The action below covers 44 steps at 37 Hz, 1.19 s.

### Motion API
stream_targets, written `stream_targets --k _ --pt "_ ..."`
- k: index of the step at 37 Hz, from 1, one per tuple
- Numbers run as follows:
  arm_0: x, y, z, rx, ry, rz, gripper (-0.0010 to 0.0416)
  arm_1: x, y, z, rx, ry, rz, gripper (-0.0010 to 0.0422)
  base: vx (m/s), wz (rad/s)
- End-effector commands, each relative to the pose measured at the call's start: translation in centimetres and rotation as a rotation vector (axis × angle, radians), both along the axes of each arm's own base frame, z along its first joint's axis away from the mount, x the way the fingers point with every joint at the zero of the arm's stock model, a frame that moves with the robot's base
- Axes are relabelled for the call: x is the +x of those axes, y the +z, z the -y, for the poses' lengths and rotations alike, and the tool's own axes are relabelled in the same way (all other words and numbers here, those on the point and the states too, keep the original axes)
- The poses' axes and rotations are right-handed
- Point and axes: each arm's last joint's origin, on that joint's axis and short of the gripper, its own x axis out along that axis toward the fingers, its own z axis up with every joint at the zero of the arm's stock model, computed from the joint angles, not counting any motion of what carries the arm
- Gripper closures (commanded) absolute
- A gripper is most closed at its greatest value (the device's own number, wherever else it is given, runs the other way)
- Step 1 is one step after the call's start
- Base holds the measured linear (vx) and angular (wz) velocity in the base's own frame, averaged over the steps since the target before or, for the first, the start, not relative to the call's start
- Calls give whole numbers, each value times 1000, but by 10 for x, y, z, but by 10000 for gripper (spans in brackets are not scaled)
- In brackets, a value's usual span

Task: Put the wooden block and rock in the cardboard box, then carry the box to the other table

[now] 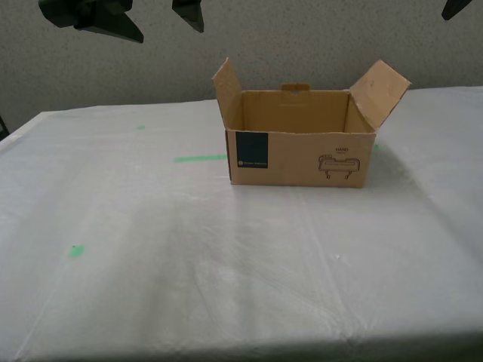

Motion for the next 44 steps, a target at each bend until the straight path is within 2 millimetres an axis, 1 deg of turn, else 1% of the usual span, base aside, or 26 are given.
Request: stream_targets --k 1,44 --pt "0 0 0 0 -4 1 12 0 0 0 -4 0 0 16 0 0" --pt "0 0 0 0 -4 1 12 0 0 0 -4 0 0 16 0 0"
